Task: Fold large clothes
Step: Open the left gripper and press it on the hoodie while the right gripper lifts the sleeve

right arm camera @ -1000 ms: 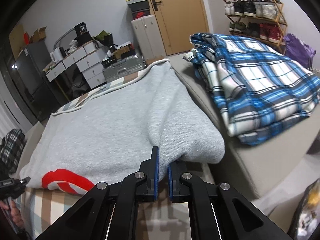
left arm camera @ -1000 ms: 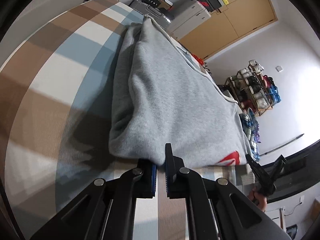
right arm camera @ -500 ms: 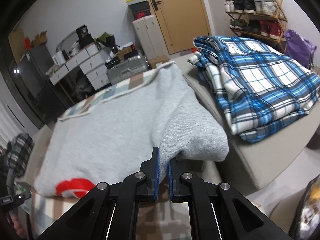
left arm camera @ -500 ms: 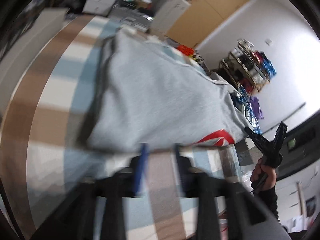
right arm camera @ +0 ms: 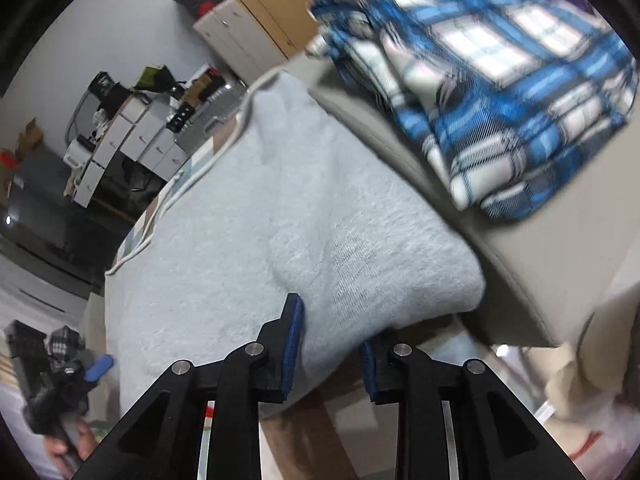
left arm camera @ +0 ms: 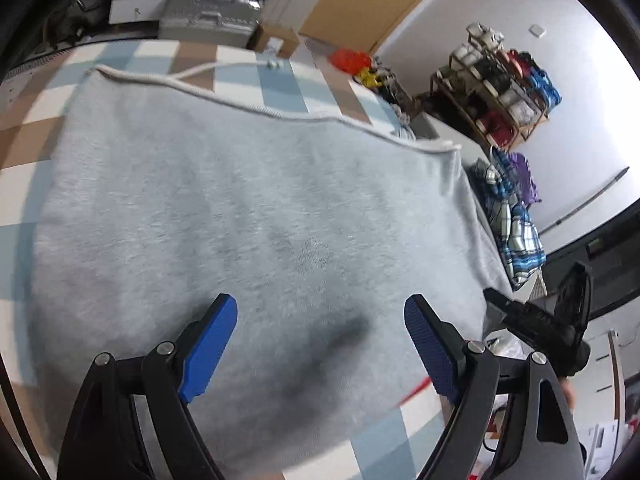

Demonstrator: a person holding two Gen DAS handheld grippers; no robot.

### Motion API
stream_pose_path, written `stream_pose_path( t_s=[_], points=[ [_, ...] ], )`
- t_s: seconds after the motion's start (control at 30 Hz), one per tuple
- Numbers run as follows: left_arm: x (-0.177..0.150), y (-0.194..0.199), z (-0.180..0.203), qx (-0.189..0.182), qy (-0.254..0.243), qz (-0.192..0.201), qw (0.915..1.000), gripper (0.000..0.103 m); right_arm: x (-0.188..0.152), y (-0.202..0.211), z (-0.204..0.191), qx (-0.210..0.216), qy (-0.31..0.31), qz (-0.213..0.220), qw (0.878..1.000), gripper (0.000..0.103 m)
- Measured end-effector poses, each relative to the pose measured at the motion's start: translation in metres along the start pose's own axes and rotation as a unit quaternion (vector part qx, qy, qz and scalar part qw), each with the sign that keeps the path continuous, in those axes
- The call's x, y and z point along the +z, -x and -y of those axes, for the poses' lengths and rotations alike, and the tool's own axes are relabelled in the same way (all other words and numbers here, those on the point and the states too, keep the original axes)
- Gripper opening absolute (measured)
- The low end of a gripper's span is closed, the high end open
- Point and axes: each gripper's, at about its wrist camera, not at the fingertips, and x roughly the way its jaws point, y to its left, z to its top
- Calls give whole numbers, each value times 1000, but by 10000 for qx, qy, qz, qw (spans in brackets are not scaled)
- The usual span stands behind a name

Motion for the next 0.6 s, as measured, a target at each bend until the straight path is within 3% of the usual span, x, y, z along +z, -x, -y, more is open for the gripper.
stream_pose_path(
  t_s=[0.07, 0.23, 0.37, 0.4, 0.47, 0.53, 0.6],
  points=[
    [0, -5, -2, -10, 40, -20, 10000, 82, 3, -6, 4, 20, -246, -7, 9997, 43],
    [-7, -3, 3, 136, -296, -58, 9995, 82, 8, -22, 5, 85, -375, 115, 9992, 49],
    [-15, -3, 12, 715, -787, 213, 9941, 83, 9, -27, -3, -41, -247, 359, 9990, 49],
    [-17, -4, 12, 771, -854, 263, 9930, 83, 7, -25, -7, -84, -134, 455, 9988, 48],
    [-22, -5, 14, 866, -997, 367, 9906, 83, 4, -18, -15, -246, 150, 705, 9971, 32],
    [-25, -4, 11, 881, -1037, 419, 9898, 83, 1, -11, -24, -345, 439, 937, 9940, 23],
    [-26, -4, 9, 890, -1046, 441, 9895, 83, -2, -4, -32, -435, 749, 1159, 9895, 18]
  ],
)
